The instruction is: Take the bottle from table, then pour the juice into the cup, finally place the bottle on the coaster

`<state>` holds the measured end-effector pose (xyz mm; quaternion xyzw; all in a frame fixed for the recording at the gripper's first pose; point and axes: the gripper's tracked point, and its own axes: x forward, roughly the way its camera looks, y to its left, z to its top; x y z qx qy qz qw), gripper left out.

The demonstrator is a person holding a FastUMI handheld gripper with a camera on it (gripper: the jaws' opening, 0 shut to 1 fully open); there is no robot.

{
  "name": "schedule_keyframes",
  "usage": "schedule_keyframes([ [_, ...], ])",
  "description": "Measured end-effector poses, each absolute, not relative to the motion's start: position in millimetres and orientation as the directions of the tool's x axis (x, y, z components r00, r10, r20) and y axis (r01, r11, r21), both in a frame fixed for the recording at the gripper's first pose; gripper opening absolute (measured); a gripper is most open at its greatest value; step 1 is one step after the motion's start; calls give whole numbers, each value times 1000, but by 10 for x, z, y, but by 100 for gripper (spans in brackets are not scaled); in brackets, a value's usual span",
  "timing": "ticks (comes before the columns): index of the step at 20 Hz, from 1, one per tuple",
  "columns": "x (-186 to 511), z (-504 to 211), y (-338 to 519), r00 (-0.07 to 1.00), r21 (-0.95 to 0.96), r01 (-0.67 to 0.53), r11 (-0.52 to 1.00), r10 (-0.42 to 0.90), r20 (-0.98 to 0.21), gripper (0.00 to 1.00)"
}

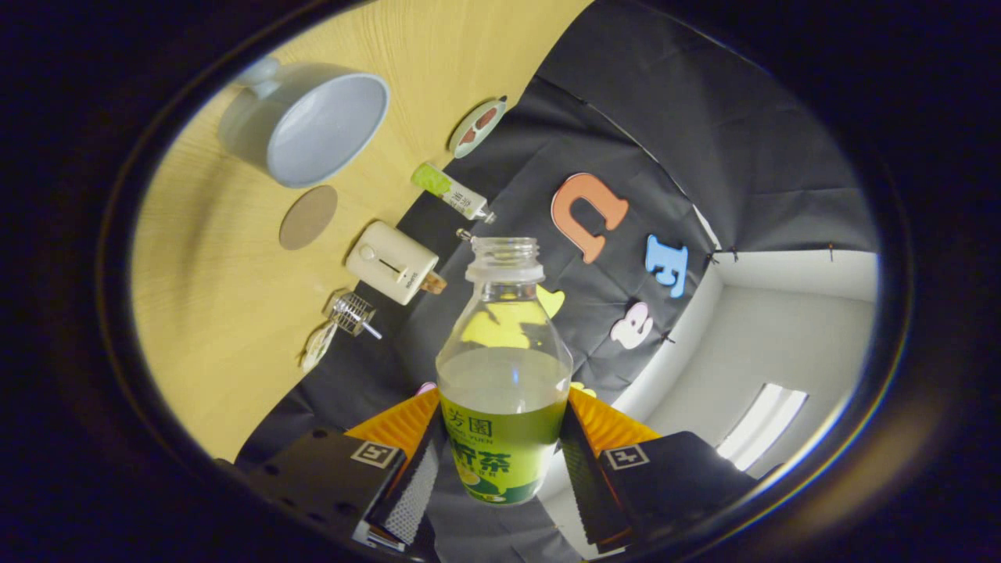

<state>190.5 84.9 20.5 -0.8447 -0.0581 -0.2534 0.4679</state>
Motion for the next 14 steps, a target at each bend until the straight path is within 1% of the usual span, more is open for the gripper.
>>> schedule_keyframes([
  [5, 1953, 72, 615, 880, -871, 308, -383, -234, 414, 80],
  [7, 2017, -61, 535, 904, -926, 286, -246, -250, 345, 81],
  [10, 2189, -351, 427, 944, -978, 207, 26, -268, 192, 81],
  [11, 2198, -410, 414, 951, -975, 193, 106, -266, 159, 81],
  [14, 2212, -443, 391, 960, -929, 194, 316, -258, 113, 81],
])
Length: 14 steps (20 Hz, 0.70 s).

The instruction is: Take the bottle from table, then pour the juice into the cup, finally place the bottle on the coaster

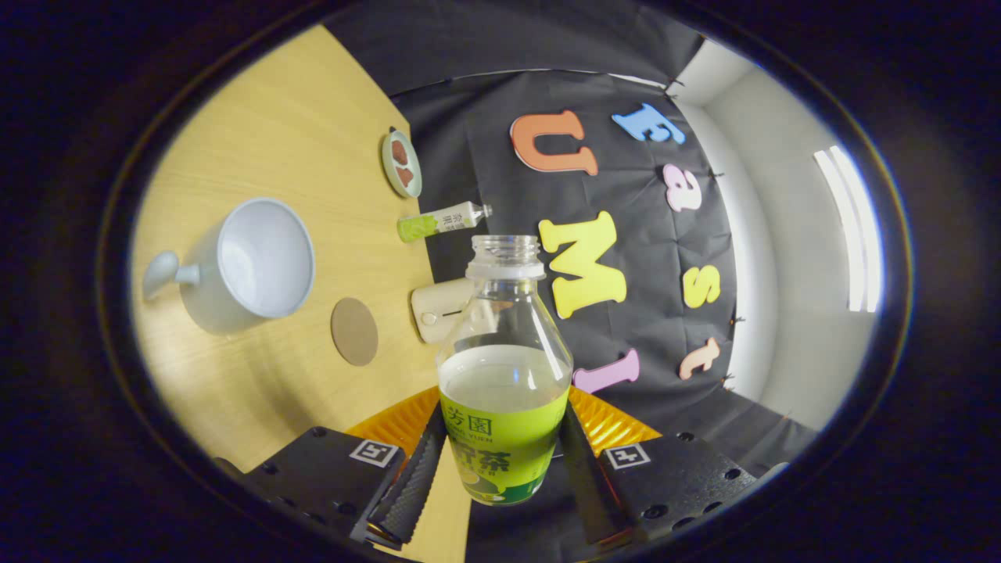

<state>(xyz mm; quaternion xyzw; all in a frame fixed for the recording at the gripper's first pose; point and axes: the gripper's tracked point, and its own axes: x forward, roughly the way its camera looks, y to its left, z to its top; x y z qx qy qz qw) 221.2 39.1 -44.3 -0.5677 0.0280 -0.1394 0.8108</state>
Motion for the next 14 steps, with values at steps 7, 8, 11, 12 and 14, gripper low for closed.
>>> schedule_keyframes([
  [7, 2228, -163, 424, 969, -655, 247, 714, -202, 145, 81],
  [8, 2218, -169, 444, 973, -594, 229, 771, -188, 131, 81],
  [11, 2136, -104, 500, 987, -401, 161, 902, -146, 66, 81],
  [12, 2136, -76, 519, 991, -335, 131, 933, -123, 43, 81],
  [14, 2160, -25, 577, 997, -230, 79, 970, -79, 9, 81],
])
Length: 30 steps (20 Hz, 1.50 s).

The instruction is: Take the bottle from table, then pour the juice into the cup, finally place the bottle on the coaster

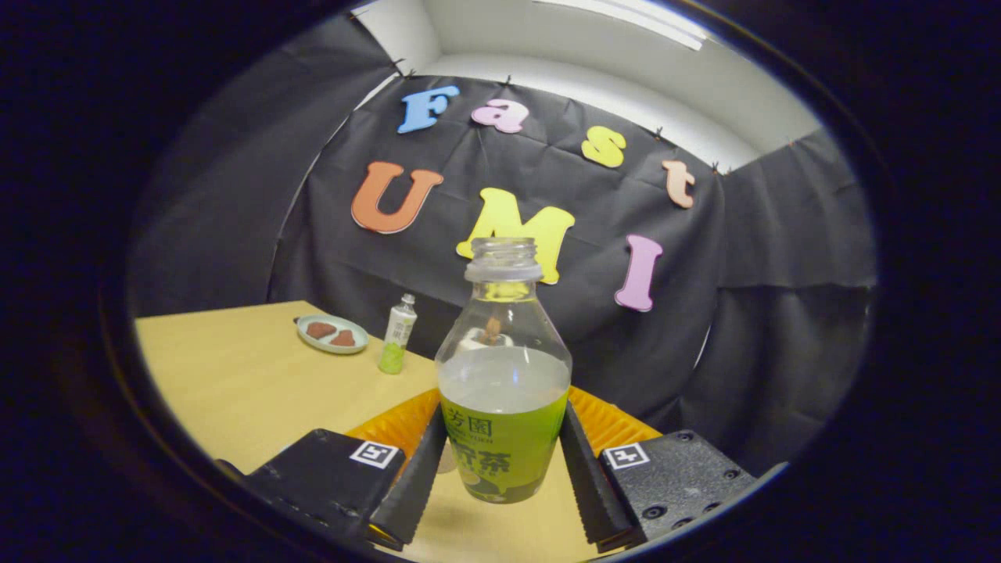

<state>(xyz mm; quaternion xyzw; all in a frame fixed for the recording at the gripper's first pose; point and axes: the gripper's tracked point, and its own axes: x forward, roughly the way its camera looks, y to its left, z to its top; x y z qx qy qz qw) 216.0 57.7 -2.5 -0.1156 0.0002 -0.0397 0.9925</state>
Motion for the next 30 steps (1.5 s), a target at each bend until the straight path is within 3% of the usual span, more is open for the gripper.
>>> schedule_keyframes([
  [6, 2502, 29, 711, 999, -88, 19, 996, -22, -35, 81],
  [13, 3137, -391, 1085, 988, 29, -117, 993, 119, -99, 81],
  [24, 4101, -1132, 743, 982, -21, -44, 999, 40, -187, 81],
  [30, 4142, -1245, 733, 983, -58, -42, 997, 31, -178, 82],
])
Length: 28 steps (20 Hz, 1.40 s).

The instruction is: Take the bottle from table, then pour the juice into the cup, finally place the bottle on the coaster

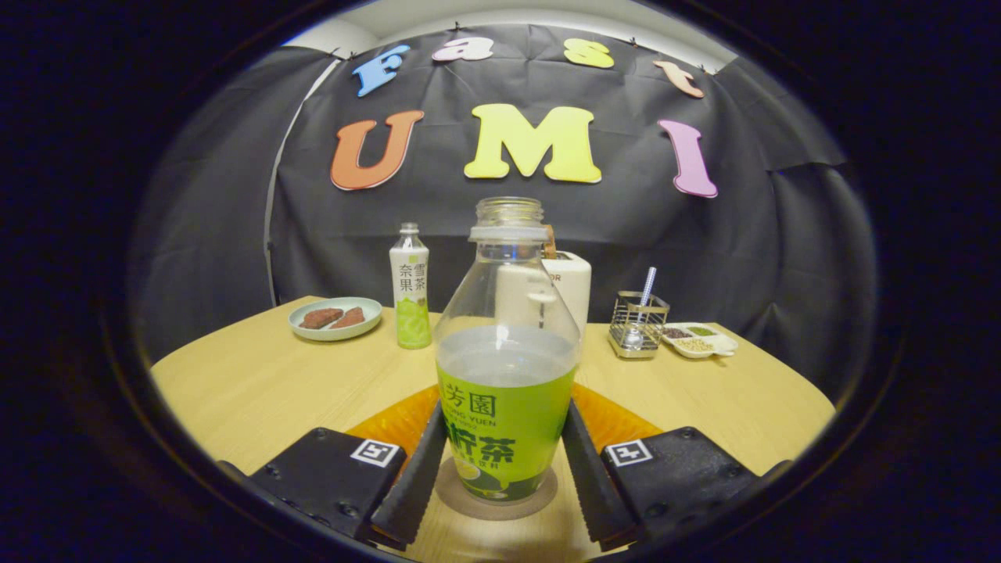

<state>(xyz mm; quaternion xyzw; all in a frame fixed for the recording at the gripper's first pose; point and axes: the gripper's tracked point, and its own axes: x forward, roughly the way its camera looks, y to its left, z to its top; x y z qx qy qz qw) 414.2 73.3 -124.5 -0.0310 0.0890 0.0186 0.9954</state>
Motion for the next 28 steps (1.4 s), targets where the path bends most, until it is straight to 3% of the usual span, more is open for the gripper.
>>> schedule_keyframes([
  [6, 4129, -1287, 806, 976, -22, -103, 994, 96, -195, 84],
  [8, 4119, -1275, 801, 976, -35, -105, 994, 96, -197, 91],
  [9, 4108, -1244, 797, 978, -46, -106, 993, 96, -186, 100],
  [19, 3722, -841, 711, 993, -62, -80, 995, 74, -88, 100],
  [28, 2316, -451, 405, 999, -105, -46, 993, 44, -24, 100],
])
